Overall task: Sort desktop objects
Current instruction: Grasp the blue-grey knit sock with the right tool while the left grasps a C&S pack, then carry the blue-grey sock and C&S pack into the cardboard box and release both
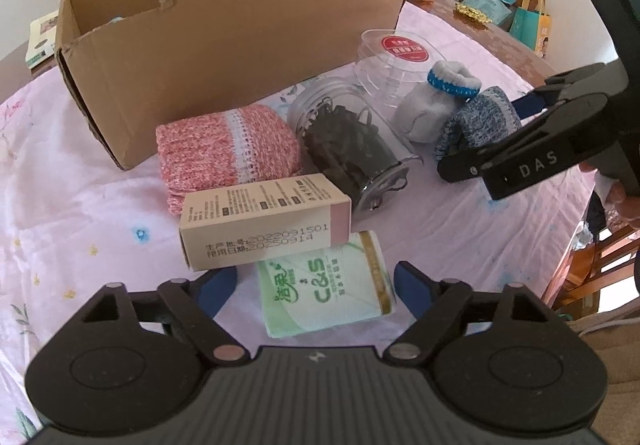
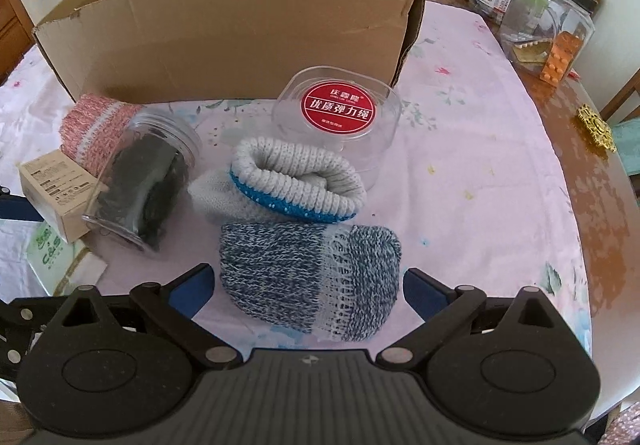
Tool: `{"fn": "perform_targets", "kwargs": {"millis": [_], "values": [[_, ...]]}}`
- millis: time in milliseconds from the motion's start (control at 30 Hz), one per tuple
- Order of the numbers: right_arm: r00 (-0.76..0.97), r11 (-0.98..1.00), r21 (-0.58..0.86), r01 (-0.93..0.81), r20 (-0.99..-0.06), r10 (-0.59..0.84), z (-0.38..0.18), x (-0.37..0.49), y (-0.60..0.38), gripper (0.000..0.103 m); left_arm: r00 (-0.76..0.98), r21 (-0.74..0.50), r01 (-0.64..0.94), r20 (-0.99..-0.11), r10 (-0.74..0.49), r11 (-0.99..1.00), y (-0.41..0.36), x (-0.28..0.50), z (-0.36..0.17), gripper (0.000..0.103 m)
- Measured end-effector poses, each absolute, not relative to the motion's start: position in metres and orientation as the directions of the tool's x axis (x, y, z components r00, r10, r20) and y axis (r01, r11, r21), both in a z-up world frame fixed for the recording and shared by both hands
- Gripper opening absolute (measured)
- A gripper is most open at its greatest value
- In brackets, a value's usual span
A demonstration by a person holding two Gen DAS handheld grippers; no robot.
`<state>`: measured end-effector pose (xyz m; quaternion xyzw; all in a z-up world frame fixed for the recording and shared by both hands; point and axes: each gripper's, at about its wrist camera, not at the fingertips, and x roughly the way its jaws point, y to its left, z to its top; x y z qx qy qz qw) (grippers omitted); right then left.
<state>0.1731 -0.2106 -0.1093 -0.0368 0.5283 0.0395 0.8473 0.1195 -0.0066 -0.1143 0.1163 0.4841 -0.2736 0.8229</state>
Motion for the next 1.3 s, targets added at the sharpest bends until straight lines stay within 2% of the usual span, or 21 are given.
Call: {"fn": "perform_targets", "kwargs": {"millis": [167, 433, 767, 1300], "values": [[0.434, 0.994, -0.048, -0.101, -0.901, 0.001, -0.111, 0.175, -0.21, 0.09, 0.369, -0.071, 0.585, -0.864, -0.343, 0.808, -0.006, 0.114, -0.111, 0.069], [0.435, 0.988, -0.056, -0.141, -0.901, 0.011, -0.105, 0.172, -0.204, 0.081, 0.323, -0.137, 0.602, -0.859, -0.396, 0.787, 0.005, 0.112, -0.103, 0.067], [0.44, 0.983, -0.012, -0.182, -0.895, 0.071, -0.081, 0.164, -0.209, 0.08, 0.309, -0.154, 0.651, -0.84, -0.445, 0.743, 0.014, 0.11, -0.072, 0.067], [0.525, 0.958, -0.052, -0.281, -0.844, 0.108, -0.034, 0.175, -0.208, 0.08, 0.429, -0.047, 0.68, -0.783, -0.449, 0.732, 0.011, 0.136, -0.028, 0.067]]}}
